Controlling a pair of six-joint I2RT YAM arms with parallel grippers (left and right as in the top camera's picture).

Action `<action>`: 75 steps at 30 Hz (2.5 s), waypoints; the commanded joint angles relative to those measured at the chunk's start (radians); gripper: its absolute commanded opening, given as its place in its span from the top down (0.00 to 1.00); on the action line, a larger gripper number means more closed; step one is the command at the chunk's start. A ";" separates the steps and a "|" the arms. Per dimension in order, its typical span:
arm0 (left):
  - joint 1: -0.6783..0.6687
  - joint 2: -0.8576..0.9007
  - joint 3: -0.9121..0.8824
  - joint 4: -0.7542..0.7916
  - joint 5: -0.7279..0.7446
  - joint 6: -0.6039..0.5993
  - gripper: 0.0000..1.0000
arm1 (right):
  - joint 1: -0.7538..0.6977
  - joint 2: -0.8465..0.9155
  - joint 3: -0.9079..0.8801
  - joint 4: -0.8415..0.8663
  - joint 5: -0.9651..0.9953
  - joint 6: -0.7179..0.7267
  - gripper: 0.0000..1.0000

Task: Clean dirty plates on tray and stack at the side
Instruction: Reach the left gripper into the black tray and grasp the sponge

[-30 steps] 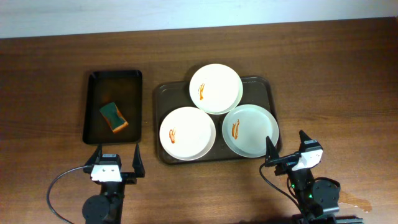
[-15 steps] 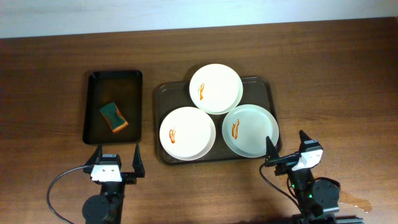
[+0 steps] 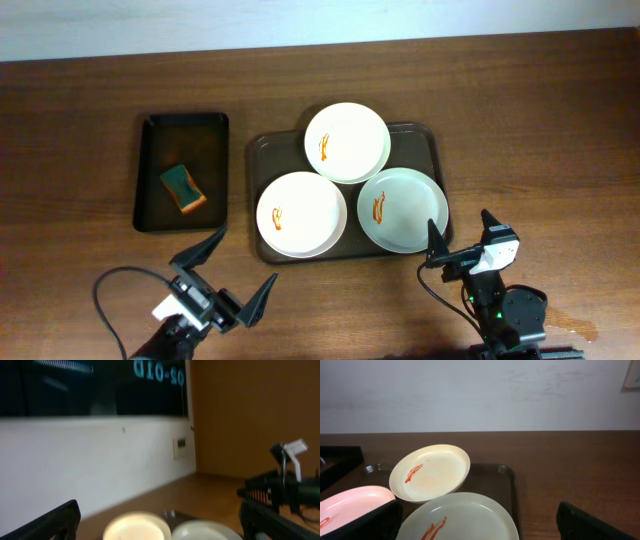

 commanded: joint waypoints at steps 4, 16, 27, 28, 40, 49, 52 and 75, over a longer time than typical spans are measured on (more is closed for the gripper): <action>0.003 0.180 0.431 -0.529 -0.348 0.319 0.01 | 0.007 -0.006 -0.006 -0.005 0.004 0.004 0.02; 0.140 1.416 1.275 -1.152 -0.553 0.328 0.00 | 0.007 -0.006 -0.006 -0.005 0.004 0.004 0.02; 0.219 1.742 1.275 -1.180 -0.692 -0.203 0.01 | 0.007 -0.006 -0.006 -0.005 0.004 0.004 0.02; 0.219 1.748 1.275 -1.180 -0.690 -0.204 0.01 | 0.007 -0.006 -0.006 -0.005 0.004 0.004 0.02; 0.219 1.909 1.275 -1.183 -0.638 -0.161 0.23 | 0.007 -0.006 -0.006 -0.005 0.004 0.004 0.02; 0.206 1.985 1.245 -1.186 -0.597 -0.161 0.20 | 0.007 -0.006 -0.006 -0.005 0.004 0.004 0.02; 0.206 1.985 1.245 -1.216 -0.597 -0.161 0.80 | 0.007 -0.006 -0.006 -0.005 0.004 0.004 0.02; 0.206 1.994 1.254 -0.980 -0.655 -0.051 1.00 | 0.007 -0.006 -0.006 -0.005 0.004 0.004 0.02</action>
